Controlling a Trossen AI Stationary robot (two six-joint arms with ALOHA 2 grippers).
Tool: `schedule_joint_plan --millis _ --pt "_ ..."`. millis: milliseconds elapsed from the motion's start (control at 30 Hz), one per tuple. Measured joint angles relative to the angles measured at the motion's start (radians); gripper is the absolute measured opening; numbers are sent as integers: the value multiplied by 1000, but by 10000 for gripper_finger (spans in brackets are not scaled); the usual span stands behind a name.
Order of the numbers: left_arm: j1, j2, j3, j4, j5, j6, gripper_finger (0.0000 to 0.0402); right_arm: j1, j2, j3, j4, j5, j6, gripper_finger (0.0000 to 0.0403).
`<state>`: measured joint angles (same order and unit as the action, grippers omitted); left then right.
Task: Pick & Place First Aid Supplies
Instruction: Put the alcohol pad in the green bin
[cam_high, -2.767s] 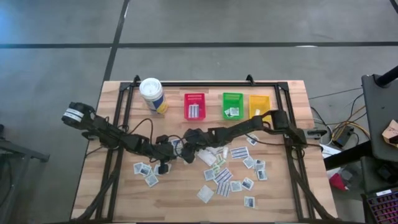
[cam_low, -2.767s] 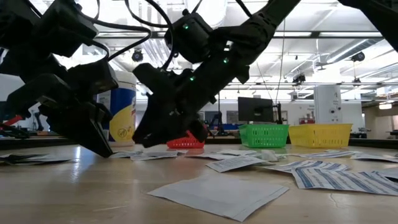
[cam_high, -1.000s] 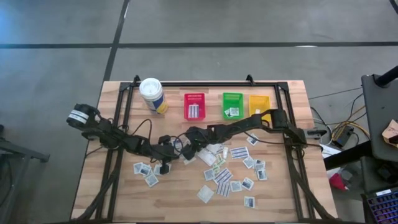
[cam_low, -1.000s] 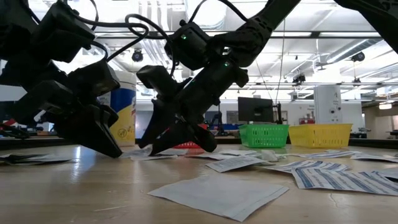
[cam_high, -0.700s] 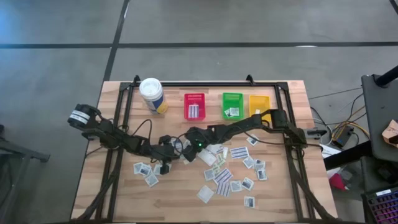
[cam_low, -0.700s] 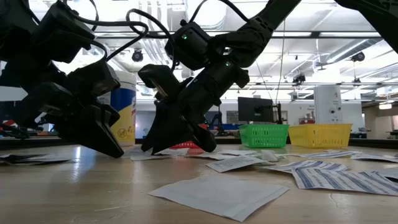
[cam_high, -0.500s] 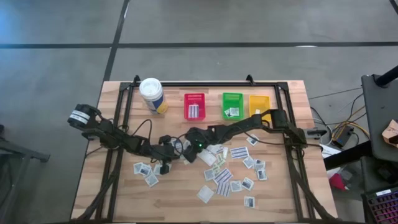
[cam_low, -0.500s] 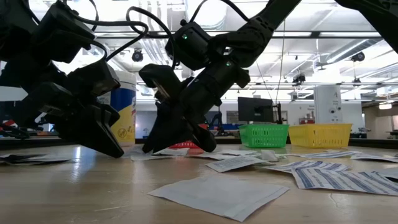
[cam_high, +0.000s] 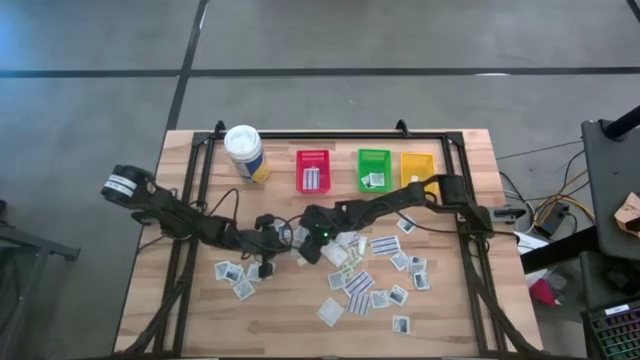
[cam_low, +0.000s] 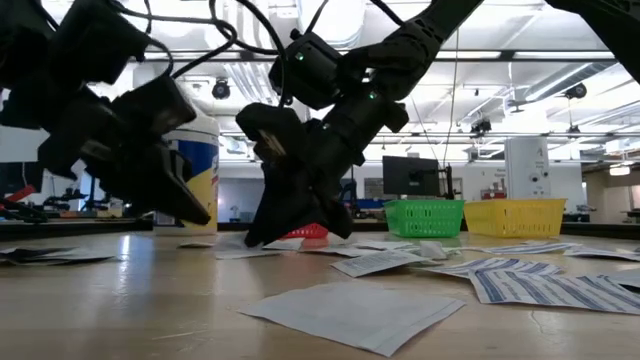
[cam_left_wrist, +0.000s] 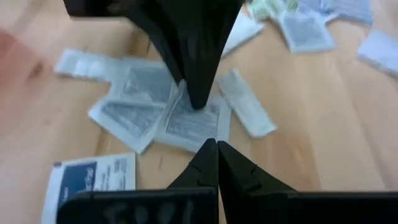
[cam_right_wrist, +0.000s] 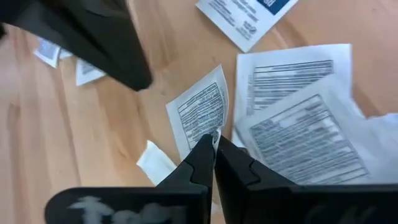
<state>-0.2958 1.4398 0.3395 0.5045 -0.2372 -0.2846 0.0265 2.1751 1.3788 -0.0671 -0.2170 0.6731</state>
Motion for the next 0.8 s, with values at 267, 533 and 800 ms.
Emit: schedule_joint_plan --millis 267,533,800 --pt "0 -74 1 -7 1 2 0 0 -54 -1 -50 13 -103 8" --pt "1 -146 1 -7 0 2 0 0 -143 -8 -158 116 -218 8" --pt "9 -203 1 -14 -8 3 0 -17 -281 -112 -191 190 -281 8"
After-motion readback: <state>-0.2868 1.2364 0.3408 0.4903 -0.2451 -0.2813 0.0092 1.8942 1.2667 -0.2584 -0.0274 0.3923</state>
